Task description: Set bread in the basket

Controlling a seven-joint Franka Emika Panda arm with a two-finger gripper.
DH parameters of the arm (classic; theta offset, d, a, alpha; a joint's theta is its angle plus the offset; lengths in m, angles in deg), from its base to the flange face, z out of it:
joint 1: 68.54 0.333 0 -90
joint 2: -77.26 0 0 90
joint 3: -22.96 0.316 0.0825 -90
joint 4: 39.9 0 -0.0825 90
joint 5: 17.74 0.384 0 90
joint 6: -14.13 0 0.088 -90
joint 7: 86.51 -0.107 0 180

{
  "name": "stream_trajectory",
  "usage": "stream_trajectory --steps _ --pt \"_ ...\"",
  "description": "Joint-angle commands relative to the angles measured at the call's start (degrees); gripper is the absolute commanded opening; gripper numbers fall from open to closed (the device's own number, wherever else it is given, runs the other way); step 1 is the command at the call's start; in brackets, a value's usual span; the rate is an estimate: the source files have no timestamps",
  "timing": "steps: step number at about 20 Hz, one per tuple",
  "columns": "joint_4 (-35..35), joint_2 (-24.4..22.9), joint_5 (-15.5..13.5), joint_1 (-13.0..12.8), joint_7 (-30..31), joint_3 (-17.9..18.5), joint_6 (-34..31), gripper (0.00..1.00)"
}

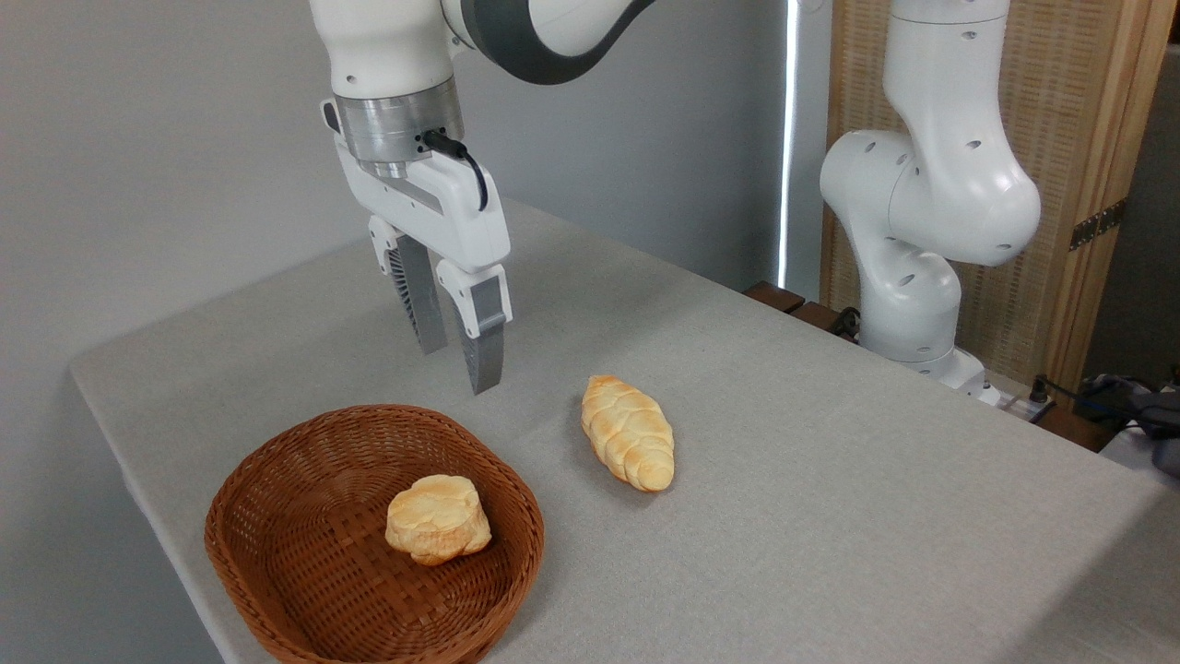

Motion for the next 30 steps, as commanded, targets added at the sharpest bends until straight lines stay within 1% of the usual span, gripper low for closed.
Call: stream_trajectory --steps 1,17,23,26,30 --pt "-0.99 -0.07 0.7 0.71 0.51 -0.03 -2.14 1.0" --pt "-0.99 -0.07 0.78 0.71 0.6 0.14 -2.14 1.0" --pt "-0.37 -0.25 0.78 0.44 0.6 0.06 -3.46 1.0" --pt "1.64 -1.47 0.78 0.44 0.42 -0.03 -2.68 1.0" --pt "6.64 -5.6 0.78 0.35 0.51 -0.03 -2.58 1.0"
